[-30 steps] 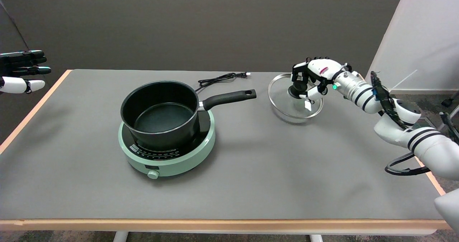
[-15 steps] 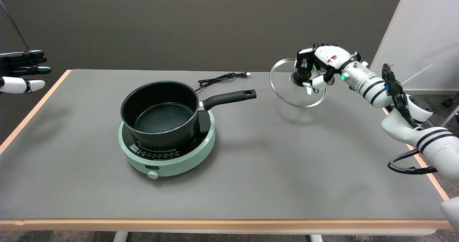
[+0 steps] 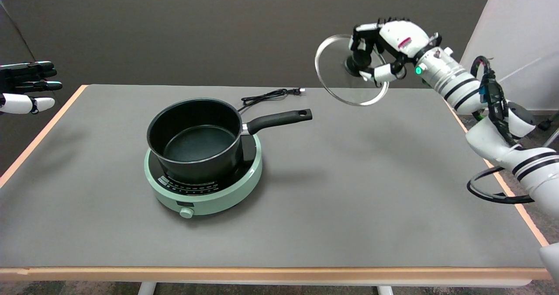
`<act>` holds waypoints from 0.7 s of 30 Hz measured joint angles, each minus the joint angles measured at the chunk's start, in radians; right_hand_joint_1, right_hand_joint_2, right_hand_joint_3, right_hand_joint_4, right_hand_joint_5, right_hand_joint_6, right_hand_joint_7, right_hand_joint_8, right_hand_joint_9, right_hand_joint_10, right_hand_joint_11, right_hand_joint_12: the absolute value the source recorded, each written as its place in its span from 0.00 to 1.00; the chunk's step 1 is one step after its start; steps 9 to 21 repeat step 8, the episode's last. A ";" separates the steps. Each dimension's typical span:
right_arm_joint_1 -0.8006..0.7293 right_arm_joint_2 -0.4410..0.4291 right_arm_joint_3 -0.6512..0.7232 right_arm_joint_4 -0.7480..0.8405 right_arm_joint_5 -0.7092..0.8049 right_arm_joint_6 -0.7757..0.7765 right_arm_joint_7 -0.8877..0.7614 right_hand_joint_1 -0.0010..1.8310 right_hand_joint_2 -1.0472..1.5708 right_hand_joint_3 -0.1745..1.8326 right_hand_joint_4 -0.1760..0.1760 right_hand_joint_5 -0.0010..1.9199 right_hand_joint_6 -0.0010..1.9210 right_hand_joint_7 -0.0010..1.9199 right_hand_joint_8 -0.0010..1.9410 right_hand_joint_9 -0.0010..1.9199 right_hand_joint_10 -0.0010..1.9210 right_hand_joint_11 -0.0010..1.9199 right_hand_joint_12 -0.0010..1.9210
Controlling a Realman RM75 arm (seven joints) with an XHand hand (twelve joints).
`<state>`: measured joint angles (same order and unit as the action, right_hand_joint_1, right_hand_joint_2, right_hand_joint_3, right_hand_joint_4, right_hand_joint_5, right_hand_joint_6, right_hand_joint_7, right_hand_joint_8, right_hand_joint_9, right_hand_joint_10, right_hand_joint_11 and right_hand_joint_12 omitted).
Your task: Pick up the pot lid.
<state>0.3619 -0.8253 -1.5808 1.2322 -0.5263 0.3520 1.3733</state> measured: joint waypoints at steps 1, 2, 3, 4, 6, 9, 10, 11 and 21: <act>0.000 0.000 0.001 0.016 0.000 0.000 0.000 0.74 0.72 0.42 1.00 0.32 0.64 0.47 0.68 0.39 0.92 0.33 0.57; 0.001 0.000 0.002 0.034 0.000 0.000 0.000 0.74 0.72 0.42 1.00 0.32 0.65 0.47 0.69 0.39 0.93 0.33 0.57; 0.003 -0.002 0.002 0.049 0.001 0.000 0.000 0.74 0.72 0.42 1.00 0.32 0.65 0.47 0.69 0.39 0.92 0.33 0.57; 0.005 -0.003 0.002 0.060 0.001 0.000 0.000 0.74 0.72 0.42 1.00 0.32 0.65 0.47 0.68 0.39 0.92 0.33 0.58; 0.012 -0.007 0.002 0.094 0.001 0.000 0.000 0.74 0.72 0.42 1.00 0.32 0.65 0.47 0.69 0.39 0.93 0.33 0.59; 0.018 -0.011 -0.001 0.118 0.001 0.000 0.000 0.74 0.72 0.42 1.00 0.32 0.65 0.47 0.69 0.39 0.93 0.33 0.60; 0.018 -0.011 -0.001 0.118 0.001 0.000 0.000 0.74 0.72 0.42 1.00 0.32 0.65 0.47 0.69 0.39 0.93 0.33 0.60; 0.018 -0.011 -0.001 0.118 0.001 0.000 0.000 0.74 0.72 0.42 1.00 0.32 0.65 0.47 0.69 0.39 0.93 0.33 0.60; 0.018 -0.011 -0.001 0.118 0.001 0.000 0.000 0.74 0.72 0.42 1.00 0.32 0.65 0.47 0.69 0.39 0.93 0.33 0.60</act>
